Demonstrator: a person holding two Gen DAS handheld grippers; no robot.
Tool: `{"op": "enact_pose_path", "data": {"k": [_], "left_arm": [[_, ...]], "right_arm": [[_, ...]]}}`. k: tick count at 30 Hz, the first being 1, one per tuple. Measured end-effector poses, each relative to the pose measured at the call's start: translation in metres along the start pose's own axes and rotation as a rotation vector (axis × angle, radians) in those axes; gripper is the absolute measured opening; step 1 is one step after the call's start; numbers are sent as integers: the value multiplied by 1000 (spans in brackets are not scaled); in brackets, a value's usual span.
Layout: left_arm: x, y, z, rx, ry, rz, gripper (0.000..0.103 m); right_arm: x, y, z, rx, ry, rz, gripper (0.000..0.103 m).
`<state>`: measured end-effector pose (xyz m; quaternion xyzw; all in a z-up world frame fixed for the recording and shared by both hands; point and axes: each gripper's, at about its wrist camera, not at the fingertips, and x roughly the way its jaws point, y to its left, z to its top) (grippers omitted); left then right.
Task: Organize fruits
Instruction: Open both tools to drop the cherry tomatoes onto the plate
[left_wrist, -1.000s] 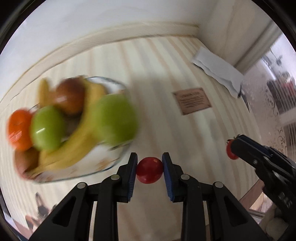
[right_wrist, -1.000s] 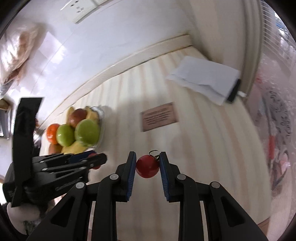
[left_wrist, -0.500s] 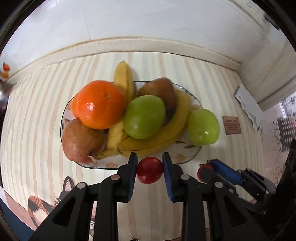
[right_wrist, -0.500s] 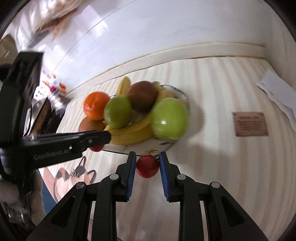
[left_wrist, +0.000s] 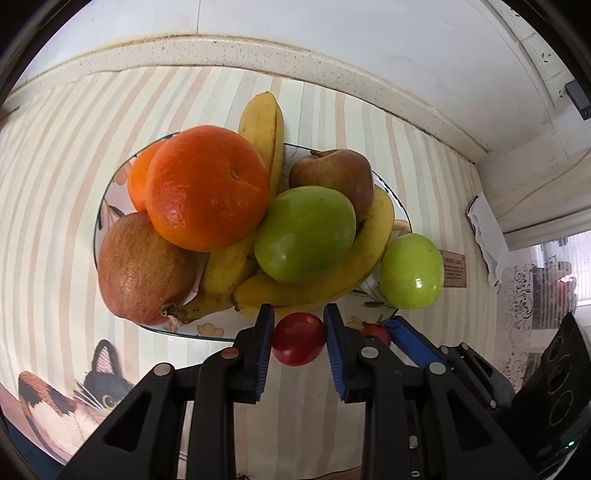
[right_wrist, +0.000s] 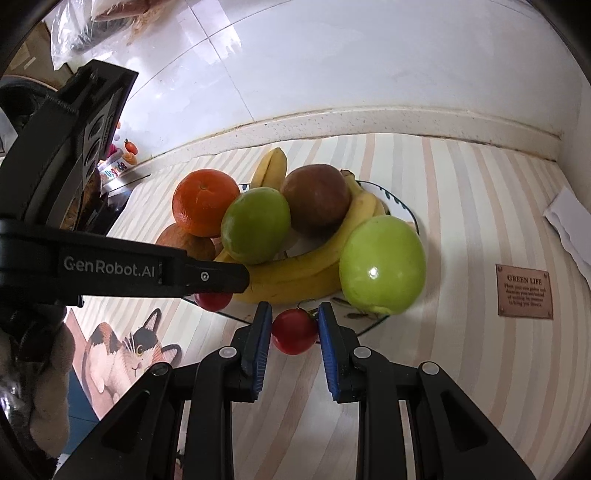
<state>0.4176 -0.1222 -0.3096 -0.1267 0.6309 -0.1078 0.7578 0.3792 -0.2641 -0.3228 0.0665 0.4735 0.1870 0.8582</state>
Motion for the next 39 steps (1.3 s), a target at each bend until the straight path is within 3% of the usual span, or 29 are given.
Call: {"op": "enact_pose_path", "data": {"k": [10, 19, 23, 26, 30, 32, 39], "left_arm": [[12, 3, 4, -40, 53, -58, 25], [13, 4, 5, -59, 67, -62, 27], [11, 3, 5, -55, 64, -15, 31], [6, 3, 2, -46, 56, -8, 39], [-6, 2, -4, -12, 30, 22, 58], [-15, 3, -7, 1, 5, 46, 62], [-38, 12, -20, 30, -65, 148, 88]], "right_arm": [[13, 3, 3, -28, -5, -15, 28], [23, 1, 2, -7, 7, -12, 30], [19, -2, 2, 29, 18, -3, 57], [10, -2, 2, 48, 17, -6, 73], [-6, -1, 1, 88, 33, -4, 81], [-15, 0, 1, 103, 34, -2, 82], [-41, -5, 0, 173, 83, -96, 94]]}}
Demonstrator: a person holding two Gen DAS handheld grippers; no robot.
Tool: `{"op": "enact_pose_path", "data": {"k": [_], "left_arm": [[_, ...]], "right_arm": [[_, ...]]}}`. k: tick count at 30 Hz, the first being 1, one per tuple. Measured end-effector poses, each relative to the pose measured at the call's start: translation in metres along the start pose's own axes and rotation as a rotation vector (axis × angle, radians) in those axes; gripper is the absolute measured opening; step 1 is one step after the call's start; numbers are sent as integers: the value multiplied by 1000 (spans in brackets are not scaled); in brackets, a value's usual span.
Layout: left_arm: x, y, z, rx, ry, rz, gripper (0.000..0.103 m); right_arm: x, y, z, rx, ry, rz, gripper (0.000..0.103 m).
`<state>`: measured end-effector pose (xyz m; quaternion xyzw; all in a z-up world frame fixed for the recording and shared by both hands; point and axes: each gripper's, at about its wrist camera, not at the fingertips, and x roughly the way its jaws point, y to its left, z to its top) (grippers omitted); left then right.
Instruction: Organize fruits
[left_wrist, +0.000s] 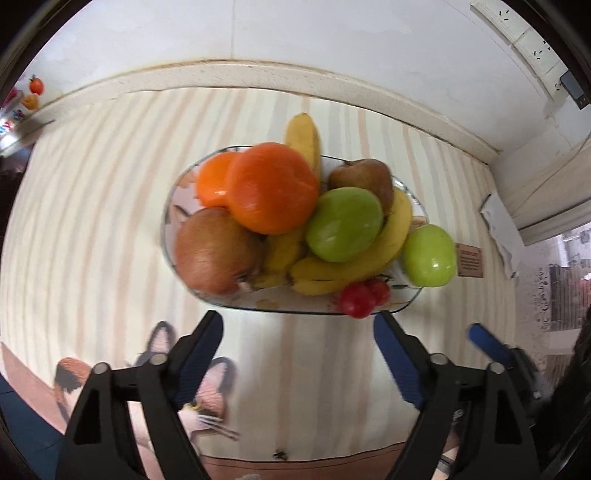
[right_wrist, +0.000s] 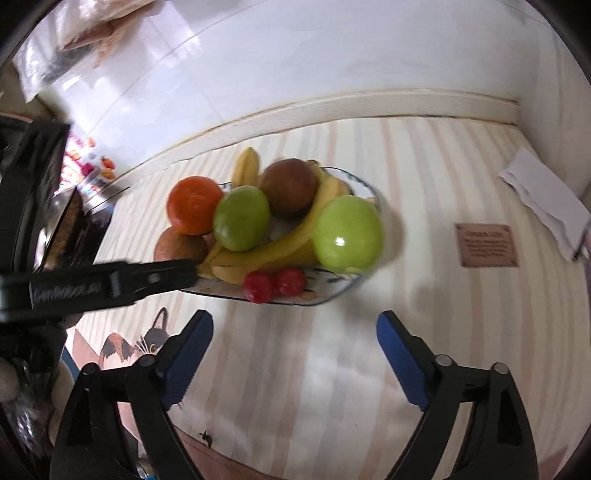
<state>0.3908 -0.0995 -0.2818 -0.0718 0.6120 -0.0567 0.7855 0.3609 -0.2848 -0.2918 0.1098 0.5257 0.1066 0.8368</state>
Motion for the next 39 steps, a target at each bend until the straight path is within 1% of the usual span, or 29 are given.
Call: {"op": "enact_pose_path", "data": {"k": [2, 6, 11, 16, 18, 20, 25, 29, 32, 36, 39], "left_arm": [[-2, 3, -4, 3, -7, 41, 92], [-8, 7, -12, 16, -35, 115, 96], [-26, 8, -21, 30, -89, 166, 97], [-43, 5, -26, 21, -130, 185, 97], [-53, 5, -29, 15, -148, 188, 97], [-66, 4, -34, 7, -177, 187, 97], [-110, 0, -52, 21, -258, 206, 97], [-152, -7, -78, 58, -338, 213, 97], [-183, -8, -103, 86, -391, 193, 97], [-226, -5, -145, 126, -469, 181, 97], [-254, -1, -175, 150, -512, 180, 97]], "right_arm": [[-4, -4, 2, 17, 12, -39, 94], [-18, -9, 3, 28, 10, -103, 96], [-36, -4, 7, 4, -8, -192, 97], [-50, 2, 12, -2, -38, -197, 97], [-58, 4, 13, -1, -42, -181, 97], [-69, 7, 12, -5, -54, -171, 97], [-112, 25, 3, -34, -120, -169, 97], [-160, 43, -16, -49, -193, -171, 97], [-201, 61, -38, -55, -258, -184, 99], [-254, 90, -80, -47, -332, -206, 99], [-289, 110, -113, -30, -375, -200, 101]]}}
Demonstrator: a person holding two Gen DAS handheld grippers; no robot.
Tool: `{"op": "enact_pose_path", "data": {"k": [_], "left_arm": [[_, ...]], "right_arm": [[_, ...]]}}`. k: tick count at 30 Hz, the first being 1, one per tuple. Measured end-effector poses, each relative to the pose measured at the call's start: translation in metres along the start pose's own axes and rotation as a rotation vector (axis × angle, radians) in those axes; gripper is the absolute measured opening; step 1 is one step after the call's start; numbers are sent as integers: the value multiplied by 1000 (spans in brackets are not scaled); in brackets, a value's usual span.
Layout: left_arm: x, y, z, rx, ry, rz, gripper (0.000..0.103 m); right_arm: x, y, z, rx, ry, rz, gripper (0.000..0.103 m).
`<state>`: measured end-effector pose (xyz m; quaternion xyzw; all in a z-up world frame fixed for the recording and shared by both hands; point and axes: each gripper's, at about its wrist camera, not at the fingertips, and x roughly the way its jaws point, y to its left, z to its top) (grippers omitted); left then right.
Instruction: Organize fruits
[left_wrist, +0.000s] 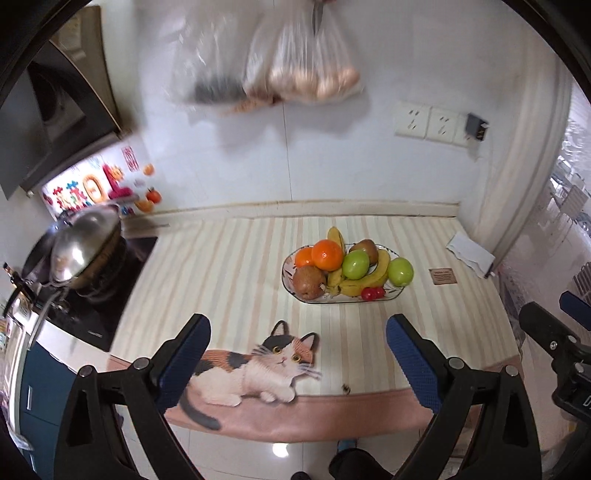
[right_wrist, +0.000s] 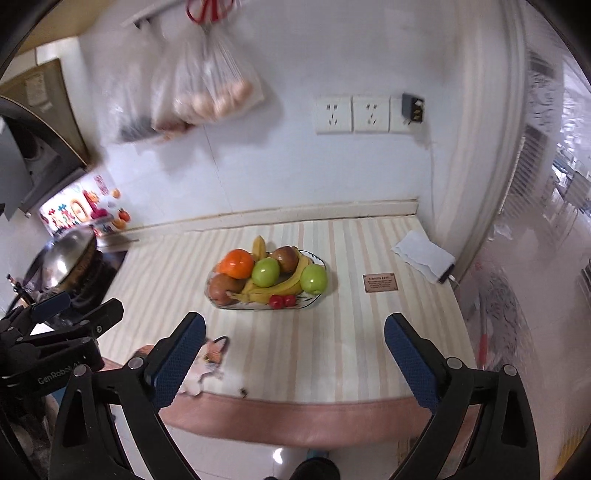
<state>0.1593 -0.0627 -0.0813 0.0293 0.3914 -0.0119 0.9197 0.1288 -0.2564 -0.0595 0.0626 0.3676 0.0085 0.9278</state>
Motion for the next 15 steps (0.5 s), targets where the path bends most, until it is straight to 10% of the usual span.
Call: {"op": "enact_pose_path", "data": {"k": [15], "left_arm": [[-117, 26, -49, -9, -94, -11, 97]], "right_arm": [[-152, 35, -48, -14, -146, -18, 103]]}}
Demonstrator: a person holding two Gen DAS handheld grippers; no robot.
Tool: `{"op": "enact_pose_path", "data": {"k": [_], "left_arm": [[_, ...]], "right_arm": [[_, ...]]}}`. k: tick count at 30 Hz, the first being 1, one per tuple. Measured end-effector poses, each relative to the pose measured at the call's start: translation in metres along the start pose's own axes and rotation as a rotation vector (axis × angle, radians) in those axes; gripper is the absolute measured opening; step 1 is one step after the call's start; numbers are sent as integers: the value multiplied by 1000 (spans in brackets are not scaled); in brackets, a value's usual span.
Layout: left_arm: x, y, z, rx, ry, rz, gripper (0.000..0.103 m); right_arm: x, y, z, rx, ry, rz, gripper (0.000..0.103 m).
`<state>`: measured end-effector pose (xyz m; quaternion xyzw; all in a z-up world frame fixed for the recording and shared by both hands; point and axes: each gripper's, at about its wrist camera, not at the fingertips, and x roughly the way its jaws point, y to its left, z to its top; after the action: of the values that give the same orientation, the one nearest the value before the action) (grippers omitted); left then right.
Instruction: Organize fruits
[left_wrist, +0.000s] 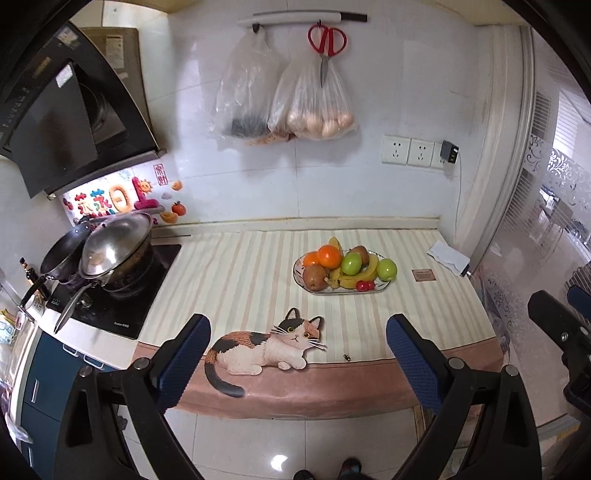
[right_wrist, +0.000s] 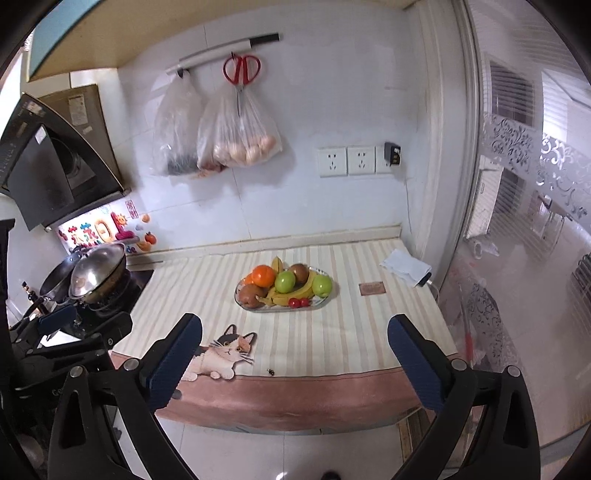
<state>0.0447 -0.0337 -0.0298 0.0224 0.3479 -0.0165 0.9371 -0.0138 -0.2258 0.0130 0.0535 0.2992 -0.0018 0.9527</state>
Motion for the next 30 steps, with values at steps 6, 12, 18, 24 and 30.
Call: {"op": "enact_pose_path", "data": {"k": [6, 12, 18, 24, 30], "left_arm": [[-17, -7, -4, -29, -27, 19, 97], [-15, -14, -6, -51, -33, 42, 97], [-3, -19, -6, -51, -33, 72, 101], [14, -20, -8, -55, -12, 71, 102], [29, -23, -12, -52, 18, 60, 102]], "right_arm": [[-20, -7, 1, -13, -31, 38, 103], [-4, -25, 5, -17, -30, 59, 103], [22, -36, 6, -3, -3, 81, 103], [43, -40, 3, -9, 11, 65, 103], [65, -41, -1, -5, 47, 63, 103]]}}
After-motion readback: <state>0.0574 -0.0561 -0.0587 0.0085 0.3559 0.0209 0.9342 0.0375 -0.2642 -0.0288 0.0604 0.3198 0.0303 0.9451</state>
